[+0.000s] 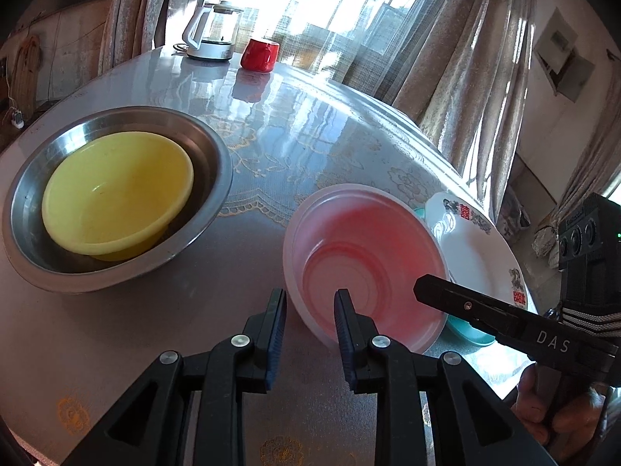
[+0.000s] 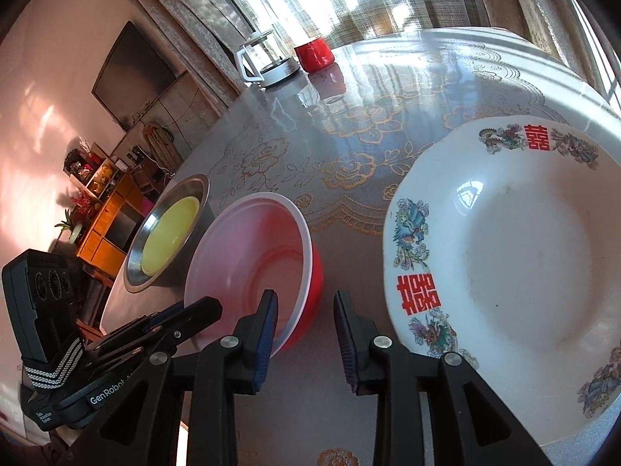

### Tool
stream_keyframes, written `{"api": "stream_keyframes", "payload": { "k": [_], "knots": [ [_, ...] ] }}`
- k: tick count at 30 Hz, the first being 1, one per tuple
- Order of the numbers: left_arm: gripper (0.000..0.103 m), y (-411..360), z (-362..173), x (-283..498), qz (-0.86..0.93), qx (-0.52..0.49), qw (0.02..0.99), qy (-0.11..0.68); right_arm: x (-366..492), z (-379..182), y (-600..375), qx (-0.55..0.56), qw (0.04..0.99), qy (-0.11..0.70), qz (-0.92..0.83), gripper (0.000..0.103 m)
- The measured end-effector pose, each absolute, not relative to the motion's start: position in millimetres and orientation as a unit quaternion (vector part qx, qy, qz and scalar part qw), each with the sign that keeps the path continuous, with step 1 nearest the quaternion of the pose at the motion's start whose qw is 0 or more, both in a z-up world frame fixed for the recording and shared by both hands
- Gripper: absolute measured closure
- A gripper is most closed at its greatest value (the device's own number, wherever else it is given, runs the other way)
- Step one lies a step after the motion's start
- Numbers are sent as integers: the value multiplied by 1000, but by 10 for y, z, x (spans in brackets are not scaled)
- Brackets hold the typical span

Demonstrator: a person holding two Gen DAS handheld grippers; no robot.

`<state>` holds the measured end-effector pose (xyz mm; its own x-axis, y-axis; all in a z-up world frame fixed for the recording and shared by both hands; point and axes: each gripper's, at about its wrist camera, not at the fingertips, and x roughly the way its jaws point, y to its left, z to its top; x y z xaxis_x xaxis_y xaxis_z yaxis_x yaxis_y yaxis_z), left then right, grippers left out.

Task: Organize plates and bowls
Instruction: 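Carry the red bowl with the right gripper toward the steel bowl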

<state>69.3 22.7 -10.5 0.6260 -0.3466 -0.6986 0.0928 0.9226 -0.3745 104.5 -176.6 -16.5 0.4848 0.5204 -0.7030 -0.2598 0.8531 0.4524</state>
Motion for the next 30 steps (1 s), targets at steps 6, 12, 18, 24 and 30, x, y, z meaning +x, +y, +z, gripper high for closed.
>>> {"api": "stream_keyframes", "payload": {
  "k": [6, 12, 18, 24, 30],
  "knots": [
    [78, 229, -85, 673, -127, -154, 894, 401, 963, -153, -1788, 157, 860, 433, 220, 73],
    [78, 192, -62, 678, -124, -147, 901, 389, 910, -141, -1771, 164, 869, 417, 208, 73],
    [83, 106, -50, 636, -115, -114, 912, 377, 865, -187, -1687, 136, 881, 411, 189, 80],
    [84, 94, -36, 599, -112, -105, 915, 373, 845, -203, -1734, 147, 878, 413, 191, 80],
    [84, 72, 16, 520, -104, -88, 922, 361, 812, -213, -1706, 145, 879, 412, 193, 80]
  ]
}}
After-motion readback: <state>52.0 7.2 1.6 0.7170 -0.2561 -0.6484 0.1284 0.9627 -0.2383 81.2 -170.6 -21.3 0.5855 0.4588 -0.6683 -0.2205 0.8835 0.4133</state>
